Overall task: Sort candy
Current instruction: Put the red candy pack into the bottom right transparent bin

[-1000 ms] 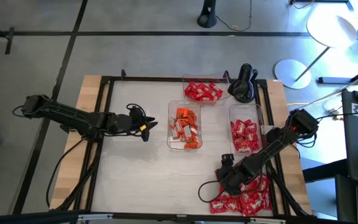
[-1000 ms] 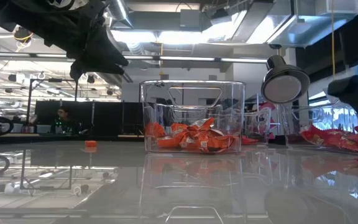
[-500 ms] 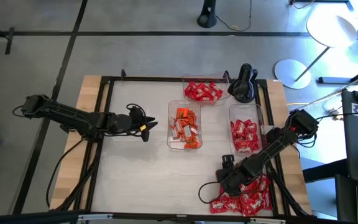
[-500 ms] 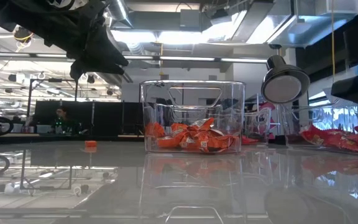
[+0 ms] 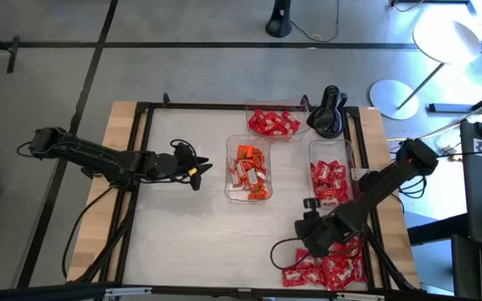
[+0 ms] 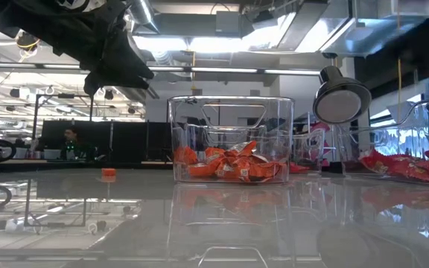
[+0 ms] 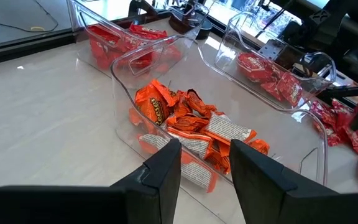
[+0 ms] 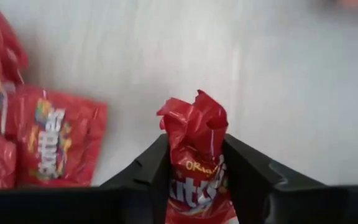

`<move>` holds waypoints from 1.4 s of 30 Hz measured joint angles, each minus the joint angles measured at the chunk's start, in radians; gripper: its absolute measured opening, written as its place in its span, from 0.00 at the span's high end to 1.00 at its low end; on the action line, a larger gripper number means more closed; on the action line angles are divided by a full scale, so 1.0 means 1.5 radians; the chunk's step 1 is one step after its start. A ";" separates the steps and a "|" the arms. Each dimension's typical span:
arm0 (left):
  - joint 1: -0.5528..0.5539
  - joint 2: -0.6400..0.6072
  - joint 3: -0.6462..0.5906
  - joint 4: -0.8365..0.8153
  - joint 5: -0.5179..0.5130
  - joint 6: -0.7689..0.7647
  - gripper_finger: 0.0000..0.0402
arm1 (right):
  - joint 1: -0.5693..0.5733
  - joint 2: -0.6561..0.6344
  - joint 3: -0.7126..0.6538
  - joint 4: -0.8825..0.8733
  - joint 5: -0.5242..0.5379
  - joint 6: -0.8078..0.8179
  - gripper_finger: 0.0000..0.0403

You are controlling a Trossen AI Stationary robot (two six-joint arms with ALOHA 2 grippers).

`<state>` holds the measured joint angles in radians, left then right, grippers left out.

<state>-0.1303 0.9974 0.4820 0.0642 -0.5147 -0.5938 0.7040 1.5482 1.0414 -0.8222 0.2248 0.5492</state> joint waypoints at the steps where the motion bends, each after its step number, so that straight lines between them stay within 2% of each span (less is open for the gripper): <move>1: 0.000 0.000 0.000 0.000 0.000 -0.001 0.68 | 0.000 -0.014 0.016 -0.020 0.025 -0.003 0.68; 5: 0.000 0.000 0.000 0.000 0.000 -0.004 0.68 | -0.015 -0.075 0.074 -0.111 0.140 0.001 0.68; 8: 0.000 0.000 0.000 0.000 0.000 -0.008 0.68 | -0.039 -0.119 0.087 -0.184 0.201 0.036 0.68; 13: 0.000 0.000 0.000 0.000 0.000 -0.015 0.68 | -0.089 -0.198 0.061 -0.277 0.222 0.111 0.68; 19: 0.000 0.000 0.000 0.000 0.000 -0.009 0.68 | -0.136 -0.273 -0.016 -0.326 0.218 0.224 0.68; 25: 0.000 0.000 0.000 -0.001 0.000 -0.005 0.68 | -0.161 -0.298 -0.093 -0.325 0.194 0.292 0.68; 31: 0.000 0.000 0.000 -0.001 0.000 -0.003 0.68 | -0.179 -0.296 -0.129 -0.327 0.163 0.312 0.67; 37: 0.000 0.000 0.000 -0.002 0.015 -0.004 0.68 | -0.210 -0.296 -0.131 -0.327 0.129 0.320 0.47; 42: -0.001 0.000 0.000 -0.005 0.019 -0.003 0.68 | -0.253 -0.296 -0.116 -0.384 -0.014 0.279 0.33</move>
<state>-0.1310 0.9976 0.4820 0.0562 -0.4862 -0.5983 0.3250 1.1049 0.8677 -1.3983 0.2033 0.9672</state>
